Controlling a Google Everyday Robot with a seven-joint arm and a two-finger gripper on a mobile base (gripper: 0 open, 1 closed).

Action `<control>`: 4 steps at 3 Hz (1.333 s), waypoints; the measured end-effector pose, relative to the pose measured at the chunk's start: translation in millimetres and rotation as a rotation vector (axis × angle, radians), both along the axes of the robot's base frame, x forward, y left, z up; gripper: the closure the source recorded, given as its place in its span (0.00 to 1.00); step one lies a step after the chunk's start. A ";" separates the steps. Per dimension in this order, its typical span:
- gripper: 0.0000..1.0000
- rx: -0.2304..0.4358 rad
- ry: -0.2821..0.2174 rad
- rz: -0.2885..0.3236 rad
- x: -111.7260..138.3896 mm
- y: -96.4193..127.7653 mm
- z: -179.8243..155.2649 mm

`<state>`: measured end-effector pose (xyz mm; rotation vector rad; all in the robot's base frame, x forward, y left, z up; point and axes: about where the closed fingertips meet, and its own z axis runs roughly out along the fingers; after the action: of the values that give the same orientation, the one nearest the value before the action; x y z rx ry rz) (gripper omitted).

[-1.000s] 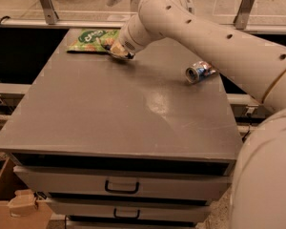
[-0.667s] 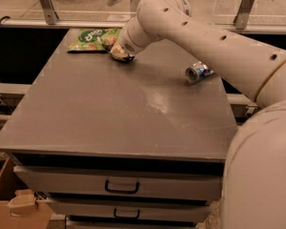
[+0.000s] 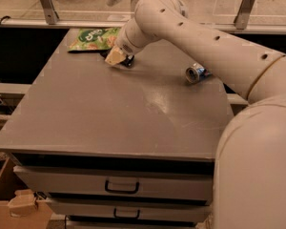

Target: Move rxbar blueberry near green rice chip bag

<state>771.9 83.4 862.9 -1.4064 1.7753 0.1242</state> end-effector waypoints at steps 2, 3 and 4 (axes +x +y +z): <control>0.00 0.118 -0.097 -0.027 -2.3 -22.4 66.3; 0.00 0.216 -0.208 -0.083 -3.7 -70.8 137.1; 0.00 0.303 -0.384 -0.144 -21.9 -144.3 228.7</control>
Offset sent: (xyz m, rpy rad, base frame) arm -0.0019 -0.0639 0.1295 0.2152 -0.1958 -0.0822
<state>750.0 -61.0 1091.5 -1.0053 1.4613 0.0401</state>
